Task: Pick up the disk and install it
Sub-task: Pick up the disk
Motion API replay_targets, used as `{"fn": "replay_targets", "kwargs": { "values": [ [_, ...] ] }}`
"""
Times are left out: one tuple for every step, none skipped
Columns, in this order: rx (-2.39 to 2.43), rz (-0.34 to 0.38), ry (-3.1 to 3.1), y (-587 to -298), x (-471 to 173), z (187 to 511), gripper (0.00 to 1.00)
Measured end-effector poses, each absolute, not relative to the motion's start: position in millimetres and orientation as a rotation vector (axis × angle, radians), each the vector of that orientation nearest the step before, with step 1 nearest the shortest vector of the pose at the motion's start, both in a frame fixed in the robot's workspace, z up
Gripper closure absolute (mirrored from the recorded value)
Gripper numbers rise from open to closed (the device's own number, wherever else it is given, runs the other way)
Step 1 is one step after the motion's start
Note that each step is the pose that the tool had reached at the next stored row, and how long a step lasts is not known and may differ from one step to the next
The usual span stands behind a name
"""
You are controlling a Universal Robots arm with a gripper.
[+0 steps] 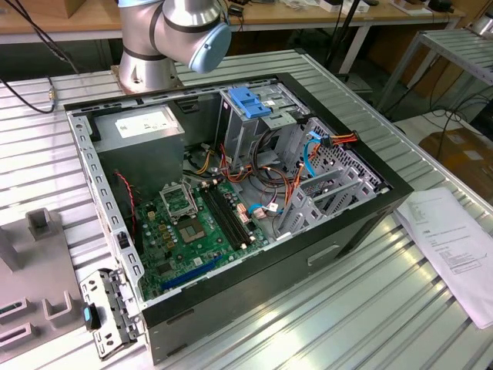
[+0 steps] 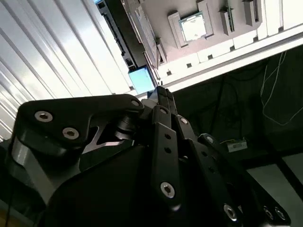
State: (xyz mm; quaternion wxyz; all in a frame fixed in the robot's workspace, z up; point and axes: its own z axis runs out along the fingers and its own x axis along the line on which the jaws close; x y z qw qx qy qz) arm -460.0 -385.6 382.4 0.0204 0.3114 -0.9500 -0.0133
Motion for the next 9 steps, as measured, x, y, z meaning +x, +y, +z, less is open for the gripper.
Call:
{"fn": "replay_targets", "kwargs": {
  "values": [
    [0.991,-0.041,-2.938,-385.6,-460.0,382.4,0.89],
    [1.002,-0.04,-2.934,-385.5,-460.0,382.4,0.89],
    [1.013,-0.04,-2.93,-385.6,-460.0,382.4,0.89],
    [1.024,-0.04,-2.926,-385.6,-460.0,382.5,0.89],
    [1.036,-0.04,-2.922,-385.5,-460.0,382.4,0.89],
    [1.047,-0.039,-2.918,-385.6,-460.0,382.4,0.89],
    [1.058,-0.039,-2.914,-385.6,-460.0,382.4,0.89],
    [1.073,-0.039,-2.909,-385.6,-460.0,382.4,0.89],
    [1.076,-0.039,-2.907,-385.6,-460.0,382.4,0.89]
  ]
}}
